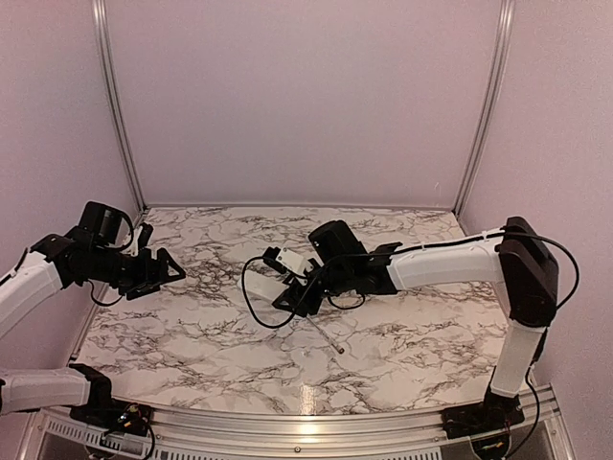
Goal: Unload the batteries from the remote control
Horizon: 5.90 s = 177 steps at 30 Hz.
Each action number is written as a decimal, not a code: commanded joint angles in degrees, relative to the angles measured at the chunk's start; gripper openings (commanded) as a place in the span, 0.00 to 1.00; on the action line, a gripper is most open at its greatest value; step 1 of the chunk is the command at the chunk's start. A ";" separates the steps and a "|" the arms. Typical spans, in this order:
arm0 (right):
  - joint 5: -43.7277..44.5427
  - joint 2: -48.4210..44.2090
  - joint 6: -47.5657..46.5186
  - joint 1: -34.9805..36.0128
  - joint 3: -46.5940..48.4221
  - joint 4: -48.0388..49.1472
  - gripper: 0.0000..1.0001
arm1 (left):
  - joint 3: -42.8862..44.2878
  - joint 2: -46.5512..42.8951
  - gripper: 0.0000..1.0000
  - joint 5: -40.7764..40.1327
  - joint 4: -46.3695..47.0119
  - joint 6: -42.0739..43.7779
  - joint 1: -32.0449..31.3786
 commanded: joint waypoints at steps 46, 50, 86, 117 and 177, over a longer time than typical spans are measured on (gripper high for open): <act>-4.80 -16.17 1.09 0.98 -4.40 3.42 0.39 | 5.56 22.42 0.80 25.84 43.00 -21.85 -13.64; -5.25 -16.61 0.62 1.13 -4.14 3.37 0.39 | 6.25 23.45 0.69 26.86 42.61 -21.92 -14.06; 6.68 -18.16 2.97 2.30 -5.51 5.86 0.98 | 5.19 20.97 0.06 29.13 44.68 -25.37 -15.59; 11.61 -30.85 36.45 -6.12 -10.55 -10.51 0.99 | 4.58 16.90 0.01 13.33 37.70 -19.74 -15.59; -11.56 -16.53 42.99 -12.91 1.42 -9.79 0.64 | -6.19 22.37 0.00 19.62 67.23 -35.86 -15.68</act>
